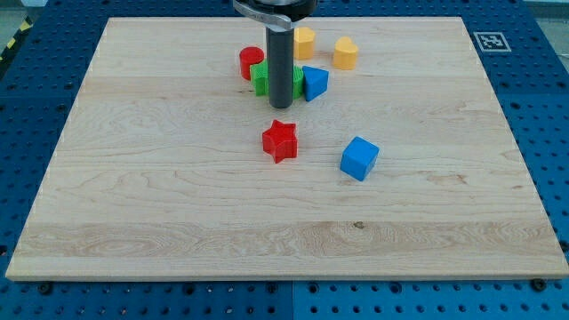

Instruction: Point at the red circle

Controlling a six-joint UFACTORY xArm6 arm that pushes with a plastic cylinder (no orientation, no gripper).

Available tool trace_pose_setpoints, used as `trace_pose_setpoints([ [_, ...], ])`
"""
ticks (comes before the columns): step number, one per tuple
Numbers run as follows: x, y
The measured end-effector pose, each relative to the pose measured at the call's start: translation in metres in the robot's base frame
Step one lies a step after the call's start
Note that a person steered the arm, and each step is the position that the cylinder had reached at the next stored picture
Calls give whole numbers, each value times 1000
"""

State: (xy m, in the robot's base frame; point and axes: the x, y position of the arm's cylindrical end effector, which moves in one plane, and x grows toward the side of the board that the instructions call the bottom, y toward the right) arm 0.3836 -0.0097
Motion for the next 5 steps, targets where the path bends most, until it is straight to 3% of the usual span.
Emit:
trace_pose_setpoints([
  [4, 9, 0],
  [5, 23, -22],
])
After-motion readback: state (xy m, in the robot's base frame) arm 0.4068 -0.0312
